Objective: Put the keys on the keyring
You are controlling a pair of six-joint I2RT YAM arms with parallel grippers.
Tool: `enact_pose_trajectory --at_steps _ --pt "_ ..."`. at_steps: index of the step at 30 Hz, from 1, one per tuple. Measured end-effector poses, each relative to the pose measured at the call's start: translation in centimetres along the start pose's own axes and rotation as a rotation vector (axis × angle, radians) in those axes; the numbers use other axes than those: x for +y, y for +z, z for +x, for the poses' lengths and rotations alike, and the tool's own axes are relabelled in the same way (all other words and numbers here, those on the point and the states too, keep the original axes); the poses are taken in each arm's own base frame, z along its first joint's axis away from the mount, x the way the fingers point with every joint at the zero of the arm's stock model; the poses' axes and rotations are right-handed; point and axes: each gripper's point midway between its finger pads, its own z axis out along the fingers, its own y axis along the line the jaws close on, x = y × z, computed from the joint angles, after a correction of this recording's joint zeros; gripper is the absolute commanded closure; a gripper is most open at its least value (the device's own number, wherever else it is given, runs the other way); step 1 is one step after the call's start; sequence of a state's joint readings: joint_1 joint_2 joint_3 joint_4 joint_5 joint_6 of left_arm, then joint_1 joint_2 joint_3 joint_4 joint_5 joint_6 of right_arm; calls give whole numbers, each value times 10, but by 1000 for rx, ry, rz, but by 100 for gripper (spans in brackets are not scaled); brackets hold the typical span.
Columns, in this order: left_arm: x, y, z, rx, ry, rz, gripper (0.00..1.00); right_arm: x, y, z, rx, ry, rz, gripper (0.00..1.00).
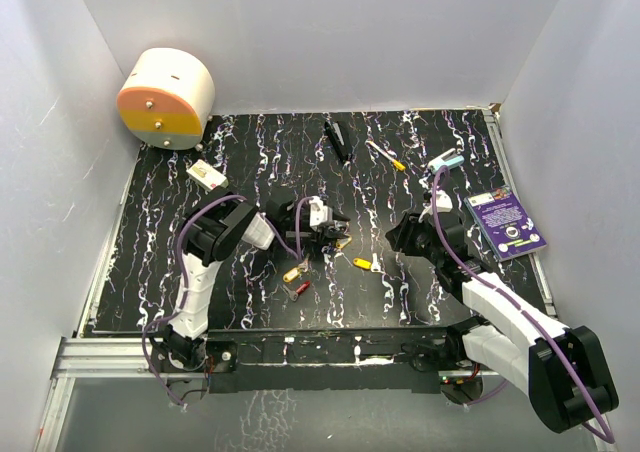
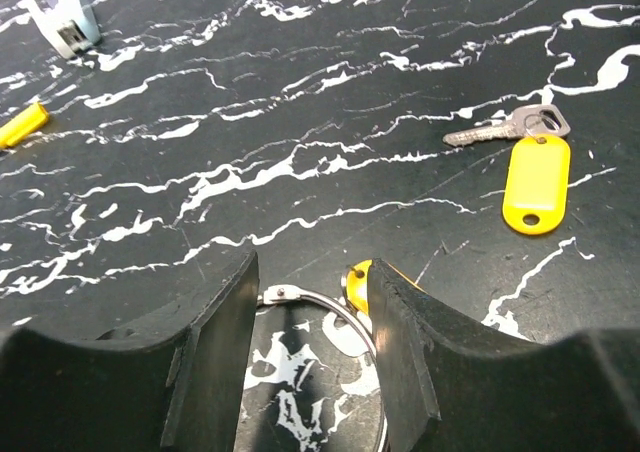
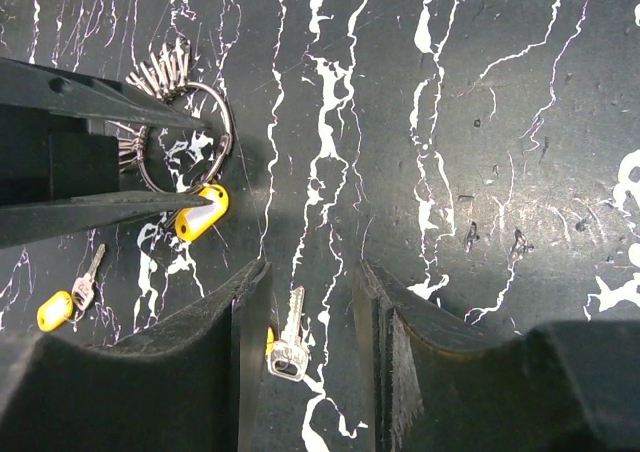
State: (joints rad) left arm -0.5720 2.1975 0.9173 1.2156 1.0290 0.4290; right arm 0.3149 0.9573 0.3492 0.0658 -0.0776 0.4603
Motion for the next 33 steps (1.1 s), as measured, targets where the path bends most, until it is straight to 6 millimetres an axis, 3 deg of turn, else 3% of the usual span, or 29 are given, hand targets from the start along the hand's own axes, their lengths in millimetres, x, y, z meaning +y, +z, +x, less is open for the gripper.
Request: enact_pose_trajectory --at_steps 17,23,25,33 --pt "-14 8 6 16 9 39 64 -2 1 4 -2 -10 -2 65" --pt "-14 8 7 18 10 41 75 -8 0 15 24 -8 11 66" --pt "-15 8 8 20 9 42 91 -8 0 15 23 -8 11 66" --pt "-15 8 8 22 12 44 97 -8 0 15 23 -7 10 67"
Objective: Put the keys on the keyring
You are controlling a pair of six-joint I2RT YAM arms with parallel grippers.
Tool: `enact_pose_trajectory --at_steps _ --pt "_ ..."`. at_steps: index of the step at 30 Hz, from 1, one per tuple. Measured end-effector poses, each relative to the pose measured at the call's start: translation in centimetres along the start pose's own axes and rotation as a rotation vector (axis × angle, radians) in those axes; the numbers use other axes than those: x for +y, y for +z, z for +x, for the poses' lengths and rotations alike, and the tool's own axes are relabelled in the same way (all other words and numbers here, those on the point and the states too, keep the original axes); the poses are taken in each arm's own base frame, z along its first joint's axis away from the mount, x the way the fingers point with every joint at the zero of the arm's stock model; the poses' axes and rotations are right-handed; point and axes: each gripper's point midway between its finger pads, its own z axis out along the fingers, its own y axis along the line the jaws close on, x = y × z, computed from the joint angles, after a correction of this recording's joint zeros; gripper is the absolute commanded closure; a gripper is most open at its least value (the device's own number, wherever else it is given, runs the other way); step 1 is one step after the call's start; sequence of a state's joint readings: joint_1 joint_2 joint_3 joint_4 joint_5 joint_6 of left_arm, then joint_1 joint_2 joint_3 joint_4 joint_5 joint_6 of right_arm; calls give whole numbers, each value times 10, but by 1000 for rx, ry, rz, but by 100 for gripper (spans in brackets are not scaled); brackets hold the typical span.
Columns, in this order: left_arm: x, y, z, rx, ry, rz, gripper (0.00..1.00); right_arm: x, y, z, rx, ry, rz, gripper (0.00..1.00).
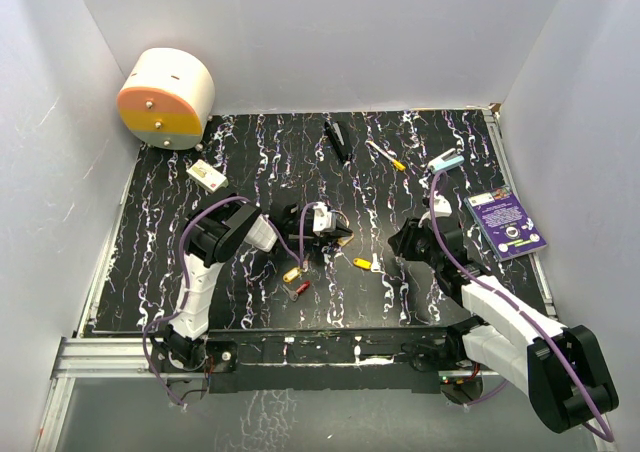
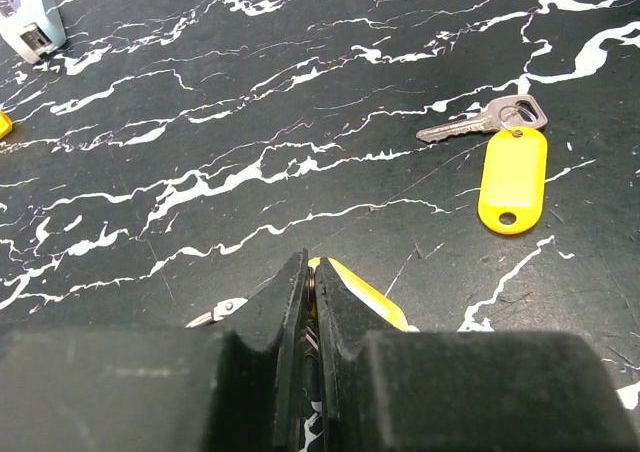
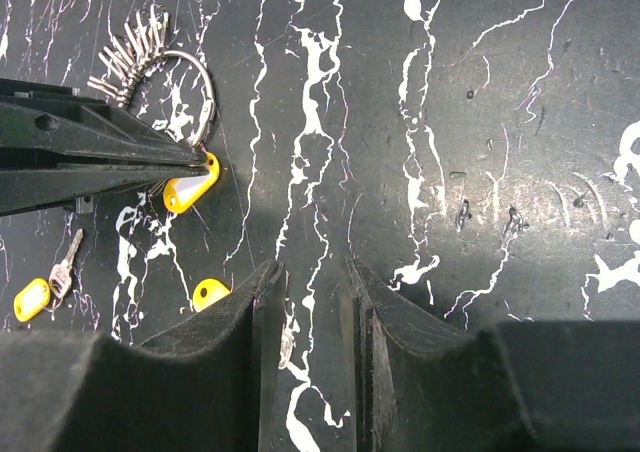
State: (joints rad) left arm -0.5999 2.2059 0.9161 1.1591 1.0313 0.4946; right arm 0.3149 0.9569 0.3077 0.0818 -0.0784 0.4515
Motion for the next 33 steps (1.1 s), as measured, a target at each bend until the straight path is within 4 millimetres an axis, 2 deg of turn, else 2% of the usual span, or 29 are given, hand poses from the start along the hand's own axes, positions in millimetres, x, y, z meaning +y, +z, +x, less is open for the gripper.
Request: enact_pose_trajectory --at_steps 2,15,22,24,28,30,33 --pt "0 0 0 -1 2 -1 100 0 0 0 -2 0 -1 67" --pt "0 -3 0 -1 -75 -47 100 2 0 5 14 5 -17 67" --pt "6 -4 -3 8 -243 -85 100 4 -1 6 19 12 -29 67" --pt "16 -1 -6 11 -330 -91 100 6 -1 7 24 15 -39 67" --pt "59 3 -29 0 -507 -107 100 9 1 9 38 16 -56 64" --pt "80 -3 -39 2 -582 -125 100 12 2 7 43 17 -64 63" --pt "95 -13 -47 29 -706 -148 100 19 4 -6 24 12 -80 61"
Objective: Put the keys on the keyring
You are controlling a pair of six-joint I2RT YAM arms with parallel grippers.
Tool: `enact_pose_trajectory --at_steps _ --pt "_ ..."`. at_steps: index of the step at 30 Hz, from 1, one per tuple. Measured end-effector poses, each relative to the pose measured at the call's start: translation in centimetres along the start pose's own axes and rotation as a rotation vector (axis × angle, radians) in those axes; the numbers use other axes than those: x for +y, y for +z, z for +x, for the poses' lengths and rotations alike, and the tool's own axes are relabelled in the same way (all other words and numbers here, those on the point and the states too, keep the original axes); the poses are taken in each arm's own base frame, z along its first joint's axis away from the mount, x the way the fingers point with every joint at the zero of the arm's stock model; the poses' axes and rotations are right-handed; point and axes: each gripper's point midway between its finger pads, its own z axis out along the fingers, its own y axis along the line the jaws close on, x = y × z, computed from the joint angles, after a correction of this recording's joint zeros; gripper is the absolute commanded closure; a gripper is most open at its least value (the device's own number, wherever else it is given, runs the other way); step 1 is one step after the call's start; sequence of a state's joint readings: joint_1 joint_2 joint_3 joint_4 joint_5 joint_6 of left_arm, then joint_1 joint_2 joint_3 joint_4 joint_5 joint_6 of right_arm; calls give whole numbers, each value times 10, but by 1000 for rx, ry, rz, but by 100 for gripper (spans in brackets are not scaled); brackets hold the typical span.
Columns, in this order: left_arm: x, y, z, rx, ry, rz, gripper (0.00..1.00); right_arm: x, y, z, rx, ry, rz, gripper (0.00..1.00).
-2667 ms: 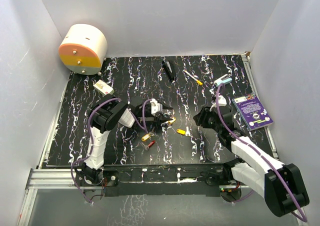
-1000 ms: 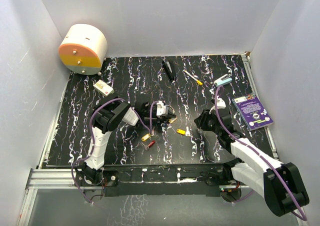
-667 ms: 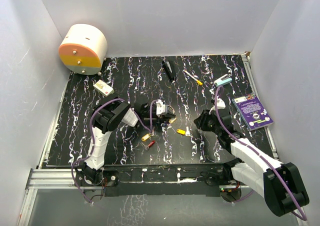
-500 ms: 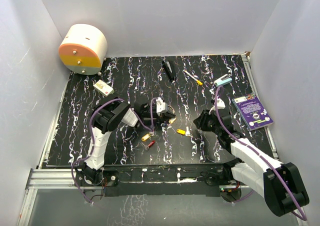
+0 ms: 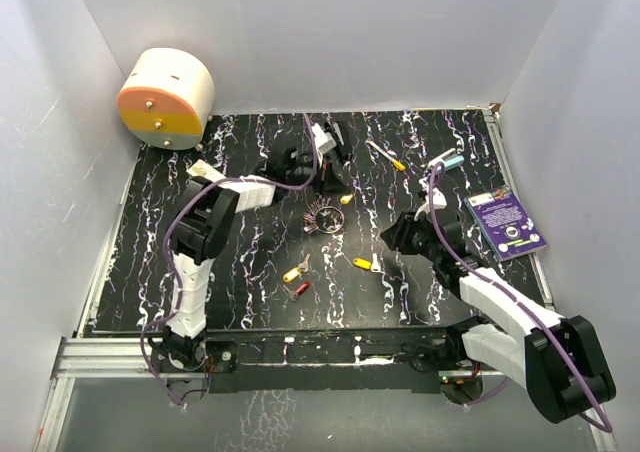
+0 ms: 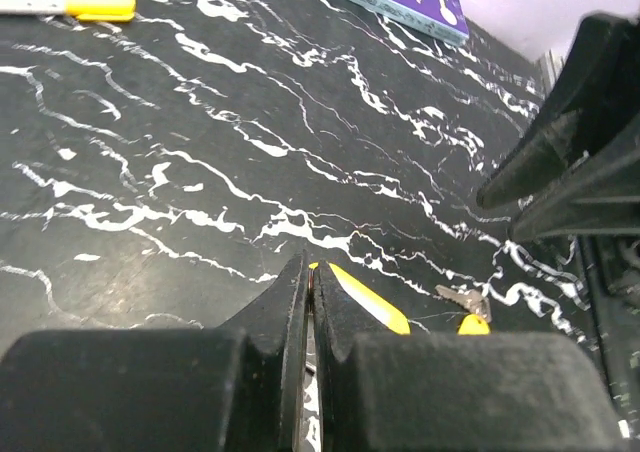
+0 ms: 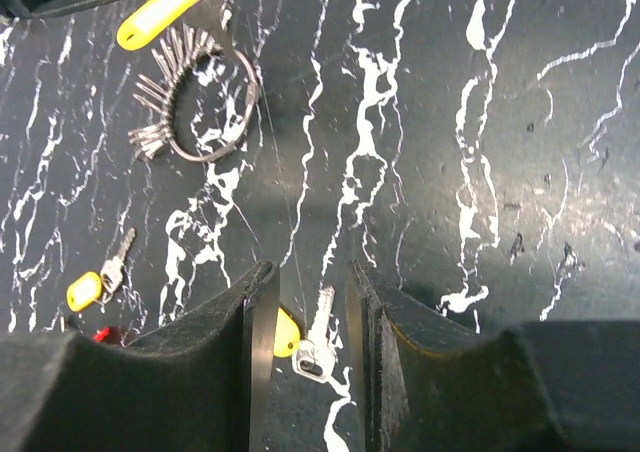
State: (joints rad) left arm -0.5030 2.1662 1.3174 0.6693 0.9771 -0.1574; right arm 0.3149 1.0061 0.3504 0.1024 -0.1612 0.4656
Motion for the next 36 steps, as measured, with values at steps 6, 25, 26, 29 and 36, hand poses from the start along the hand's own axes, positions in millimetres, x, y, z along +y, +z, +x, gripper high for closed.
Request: enact_pose_trajectory --at_steps 6,25,26,29,36 --pt "16 -18 -19 92 -241 -116 100 10 5 -22 -31 -22 -20 59" --pt "2 -146 -21 -57 -1433 -282 100 52 38 -52 13 -63 -199 58" --pt "-2 -143 -20 -55 -1467 -264 100 55 39 -54 11 -65 -218 58" --pt "-10 -137 -22 -57 -1531 -224 100 66 41 -58 17 -73 -274 56" --pt "-16 -144 -44 -124 -1548 -180 100 80 49 -64 33 -88 -347 58"
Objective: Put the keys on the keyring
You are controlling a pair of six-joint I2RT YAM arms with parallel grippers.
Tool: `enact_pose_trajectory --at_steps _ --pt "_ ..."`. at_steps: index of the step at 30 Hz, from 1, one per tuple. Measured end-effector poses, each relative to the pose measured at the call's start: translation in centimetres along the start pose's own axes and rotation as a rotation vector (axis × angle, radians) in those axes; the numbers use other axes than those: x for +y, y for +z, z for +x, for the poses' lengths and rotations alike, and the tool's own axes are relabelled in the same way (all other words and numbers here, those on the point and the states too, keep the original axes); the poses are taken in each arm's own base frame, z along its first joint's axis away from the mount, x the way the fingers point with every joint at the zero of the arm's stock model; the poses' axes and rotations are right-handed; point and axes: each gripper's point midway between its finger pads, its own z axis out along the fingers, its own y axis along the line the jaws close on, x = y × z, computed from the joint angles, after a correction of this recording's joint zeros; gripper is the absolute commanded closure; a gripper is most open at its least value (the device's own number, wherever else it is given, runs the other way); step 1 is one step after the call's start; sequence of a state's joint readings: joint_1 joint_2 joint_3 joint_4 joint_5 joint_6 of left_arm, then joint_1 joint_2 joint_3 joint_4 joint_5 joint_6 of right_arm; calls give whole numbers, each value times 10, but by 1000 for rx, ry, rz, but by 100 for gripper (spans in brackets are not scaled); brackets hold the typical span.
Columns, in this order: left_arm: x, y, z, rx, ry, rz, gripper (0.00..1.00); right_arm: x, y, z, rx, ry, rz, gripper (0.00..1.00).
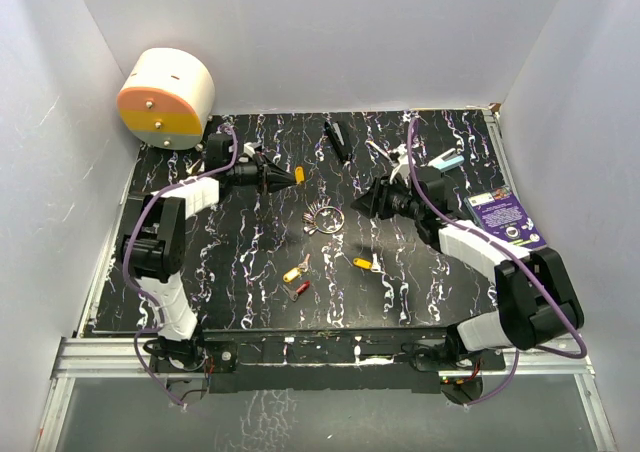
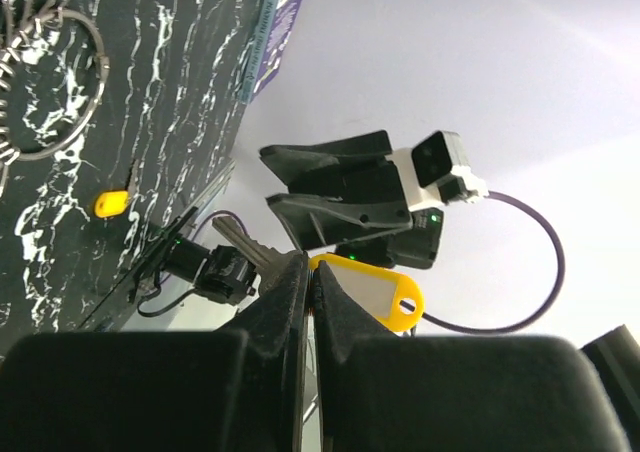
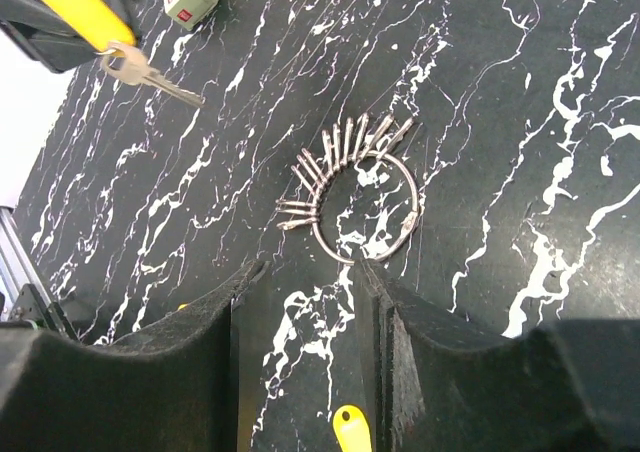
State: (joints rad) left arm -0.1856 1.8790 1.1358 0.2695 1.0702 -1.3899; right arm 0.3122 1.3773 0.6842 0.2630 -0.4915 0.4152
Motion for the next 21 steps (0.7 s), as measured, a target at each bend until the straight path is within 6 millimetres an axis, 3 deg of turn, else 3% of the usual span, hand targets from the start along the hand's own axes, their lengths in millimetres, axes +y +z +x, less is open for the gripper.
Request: enact_pose_trajectory --at_steps 4,8,12,16,21 --pt "-11 -10 0 -20 14 46 100 -4 10 1 21 -3 -5 67" --pt "-9 -22 -11 -51 -18 75 100 -11 25 0 47 -3 -1 68" --pt "-12 -46 -34 -123 -30 121 100 -14 54 -6 84 -43 21 64" --pt "-7 -69 -54 -221 -41 149 100 -4 82 -5 116 -99 38 64" --pt "-7 -77 -57 -269 -38 158 100 -7 111 4 170 -96 117 64"
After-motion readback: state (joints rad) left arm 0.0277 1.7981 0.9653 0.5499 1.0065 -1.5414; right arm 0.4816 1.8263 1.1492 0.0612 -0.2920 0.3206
